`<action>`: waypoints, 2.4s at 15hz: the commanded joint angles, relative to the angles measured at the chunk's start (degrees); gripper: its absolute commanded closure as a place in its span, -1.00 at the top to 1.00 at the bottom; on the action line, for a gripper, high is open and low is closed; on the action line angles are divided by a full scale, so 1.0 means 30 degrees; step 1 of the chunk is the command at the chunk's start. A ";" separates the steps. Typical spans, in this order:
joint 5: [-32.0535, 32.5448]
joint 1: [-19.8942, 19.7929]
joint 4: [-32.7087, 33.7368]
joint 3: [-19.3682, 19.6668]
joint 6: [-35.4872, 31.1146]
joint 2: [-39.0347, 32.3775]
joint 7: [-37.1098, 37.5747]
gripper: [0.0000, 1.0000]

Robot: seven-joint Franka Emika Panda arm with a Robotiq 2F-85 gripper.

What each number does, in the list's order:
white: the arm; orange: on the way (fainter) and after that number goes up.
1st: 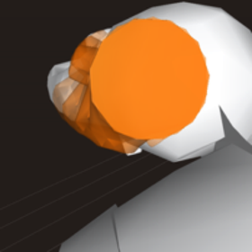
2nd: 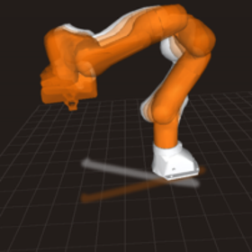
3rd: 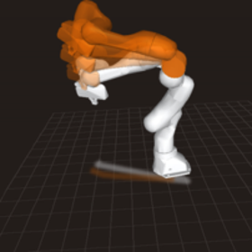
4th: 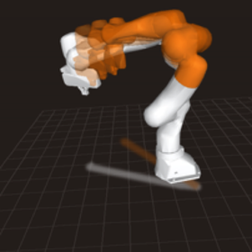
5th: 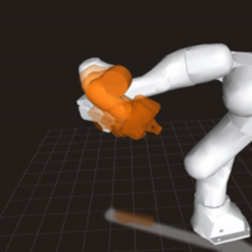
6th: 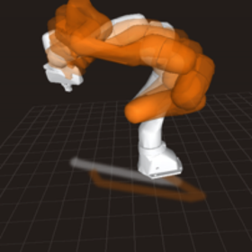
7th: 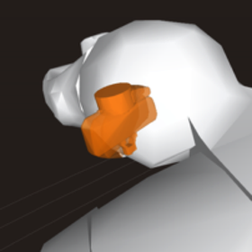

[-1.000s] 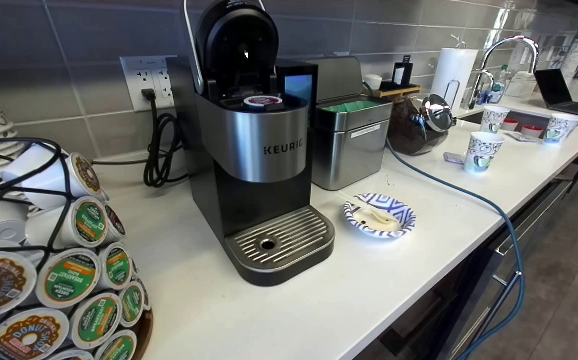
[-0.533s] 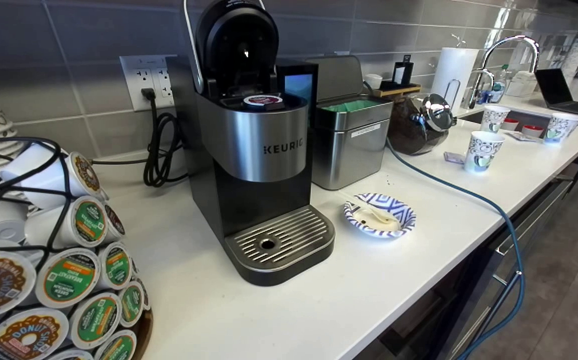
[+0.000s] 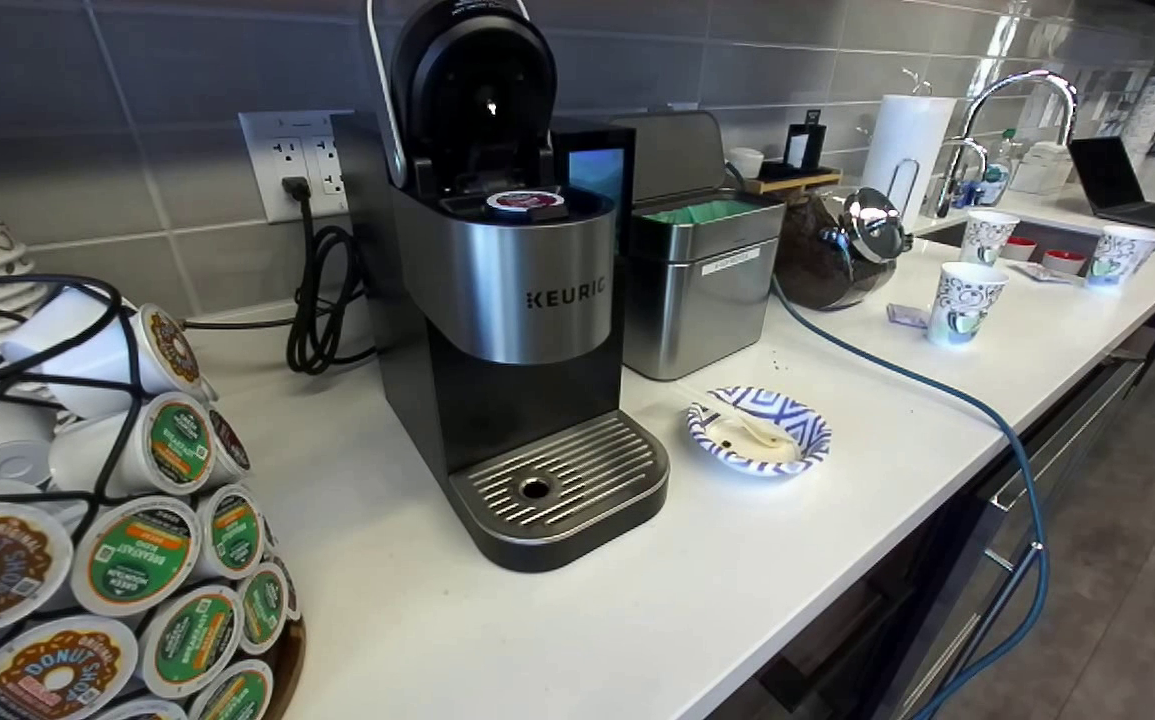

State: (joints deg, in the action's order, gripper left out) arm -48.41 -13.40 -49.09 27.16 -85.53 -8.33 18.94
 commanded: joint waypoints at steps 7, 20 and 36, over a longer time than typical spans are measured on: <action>0.1525 -0.1436 0.2188 -0.2023 -0.1584 -0.1210 0.2839 -0.98; 0.7413 -0.1799 0.6128 -0.5124 -0.3217 -0.4414 0.9983 -0.98; 1.0366 -0.2025 0.7231 -0.6965 -0.5889 -0.4767 1.2103 -0.98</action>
State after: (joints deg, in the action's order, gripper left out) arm -18.78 -18.93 -25.53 8.22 -102.36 -23.72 55.26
